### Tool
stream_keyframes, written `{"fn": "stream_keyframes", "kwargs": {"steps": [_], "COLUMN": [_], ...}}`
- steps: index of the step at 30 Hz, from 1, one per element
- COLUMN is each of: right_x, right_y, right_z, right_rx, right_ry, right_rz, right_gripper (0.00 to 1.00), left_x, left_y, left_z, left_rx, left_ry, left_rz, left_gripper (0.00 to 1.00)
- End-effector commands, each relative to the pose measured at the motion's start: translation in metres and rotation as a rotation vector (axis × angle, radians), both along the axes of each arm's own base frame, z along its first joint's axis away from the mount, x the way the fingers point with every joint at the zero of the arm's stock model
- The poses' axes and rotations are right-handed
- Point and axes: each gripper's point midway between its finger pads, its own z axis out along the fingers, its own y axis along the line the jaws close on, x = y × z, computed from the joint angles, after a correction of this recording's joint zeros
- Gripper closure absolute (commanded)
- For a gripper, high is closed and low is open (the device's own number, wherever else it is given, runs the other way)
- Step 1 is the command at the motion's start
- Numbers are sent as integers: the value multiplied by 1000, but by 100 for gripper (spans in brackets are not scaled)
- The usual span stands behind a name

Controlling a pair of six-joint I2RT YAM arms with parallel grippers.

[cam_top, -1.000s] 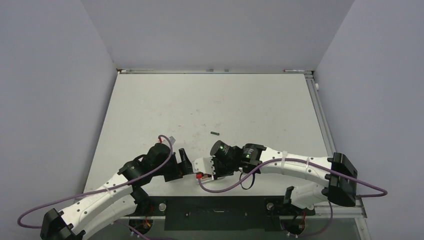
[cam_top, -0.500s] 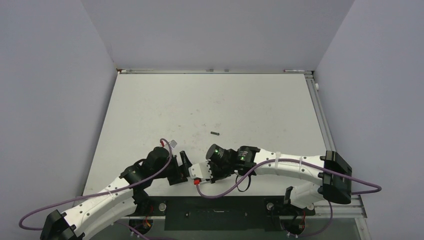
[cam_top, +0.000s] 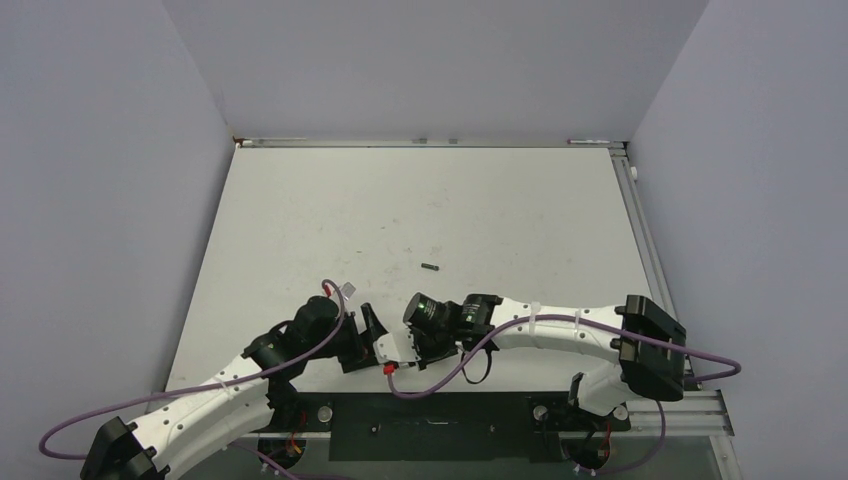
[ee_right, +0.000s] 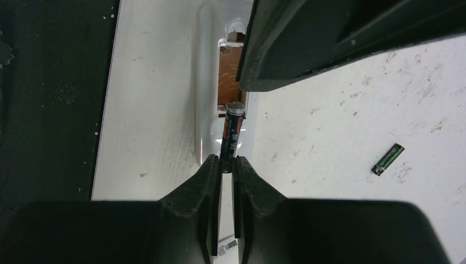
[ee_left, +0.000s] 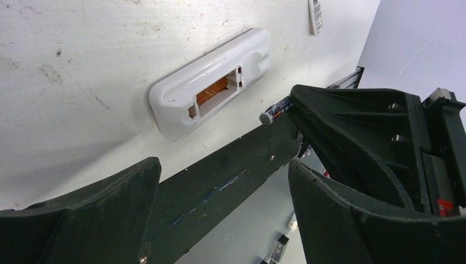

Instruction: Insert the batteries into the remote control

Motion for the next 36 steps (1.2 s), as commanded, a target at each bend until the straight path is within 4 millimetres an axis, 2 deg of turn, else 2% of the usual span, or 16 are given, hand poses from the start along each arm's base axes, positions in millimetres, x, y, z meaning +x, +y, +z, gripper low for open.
{"fn": "stream_keyframes", "kwargs": {"steps": [1,19,36], "right_x": [2,8,7], "right_y": [21,22,27], "right_z": [10,-5,-16], "right_rx": [38,-64,-108], "right_ry": [-36,-95,-105], "right_rz": [55,139,155], "right_gripper": [92,92,92], "left_x": [5,5,5], "left_y": [-3,4,11], "left_z": [5,-15,-24], "left_rx": [-33,-21,-10], "left_ry": [-23,0,22], "left_rz": [11,53,86], "left_gripper": [17,17,17]}}
